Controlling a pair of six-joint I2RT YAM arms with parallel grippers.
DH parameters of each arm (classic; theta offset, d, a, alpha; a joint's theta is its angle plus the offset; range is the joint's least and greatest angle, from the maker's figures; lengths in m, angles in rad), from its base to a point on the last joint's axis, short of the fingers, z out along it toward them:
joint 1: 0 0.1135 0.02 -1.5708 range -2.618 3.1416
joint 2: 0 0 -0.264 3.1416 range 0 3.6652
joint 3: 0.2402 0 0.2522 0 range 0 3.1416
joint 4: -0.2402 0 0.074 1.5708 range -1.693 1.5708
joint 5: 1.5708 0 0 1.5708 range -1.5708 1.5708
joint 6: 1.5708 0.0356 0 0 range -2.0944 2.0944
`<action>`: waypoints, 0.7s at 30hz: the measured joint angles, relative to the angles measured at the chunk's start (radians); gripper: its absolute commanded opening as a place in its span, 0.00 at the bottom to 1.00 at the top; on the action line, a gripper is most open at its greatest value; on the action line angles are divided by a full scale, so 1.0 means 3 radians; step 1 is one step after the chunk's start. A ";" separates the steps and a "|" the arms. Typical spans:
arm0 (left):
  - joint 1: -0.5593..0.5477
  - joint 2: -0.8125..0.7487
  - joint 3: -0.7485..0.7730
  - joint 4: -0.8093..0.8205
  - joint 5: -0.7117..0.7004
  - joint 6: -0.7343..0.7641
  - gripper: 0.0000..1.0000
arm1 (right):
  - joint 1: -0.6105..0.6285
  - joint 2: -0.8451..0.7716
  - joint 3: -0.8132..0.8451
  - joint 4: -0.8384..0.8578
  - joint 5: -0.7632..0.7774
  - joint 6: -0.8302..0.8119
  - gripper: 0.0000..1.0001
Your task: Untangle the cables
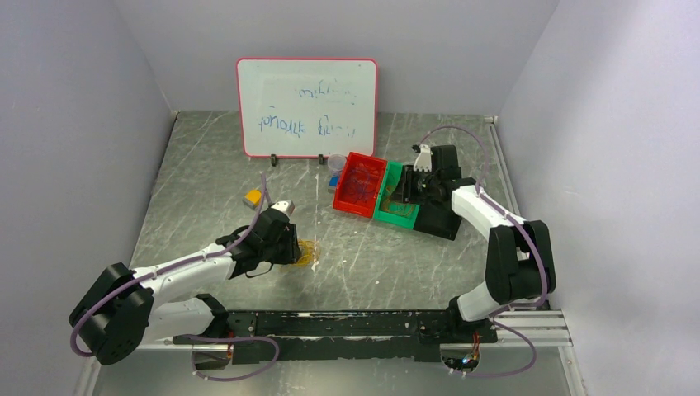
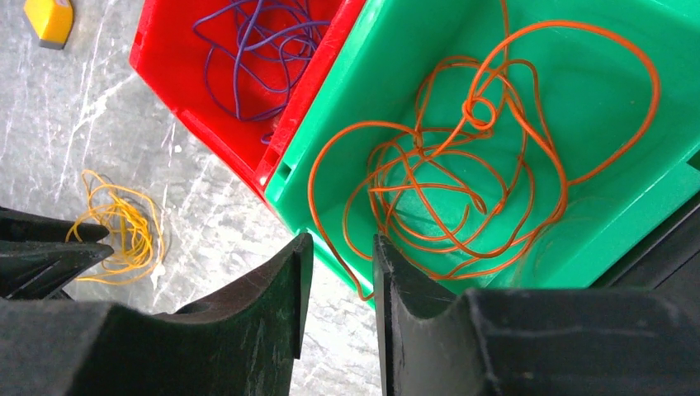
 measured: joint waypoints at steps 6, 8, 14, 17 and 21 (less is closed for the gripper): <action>0.0000 0.0000 0.0000 0.0000 0.0000 0.0000 0.36 | 0.0013 -0.0015 0.0004 0.0001 -0.0029 -0.0008 0.35; 0.0000 0.0000 0.0000 0.0001 0.0000 0.0000 0.36 | 0.0013 -0.0019 0.0004 0.0009 -0.0053 -0.0009 0.34; 0.0000 0.0020 0.0000 0.0017 0.0001 0.0000 0.36 | 0.0018 0.0015 0.0024 0.0010 -0.0088 -0.0047 0.26; 0.0000 0.0025 0.0000 0.0017 0.0001 0.0000 0.35 | 0.0019 0.0064 0.0052 0.0014 -0.0085 -0.0057 0.21; 0.0000 0.0025 -0.0001 0.0017 0.0001 -0.0001 0.36 | 0.0037 0.0153 0.0095 0.0039 -0.0078 -0.0057 0.16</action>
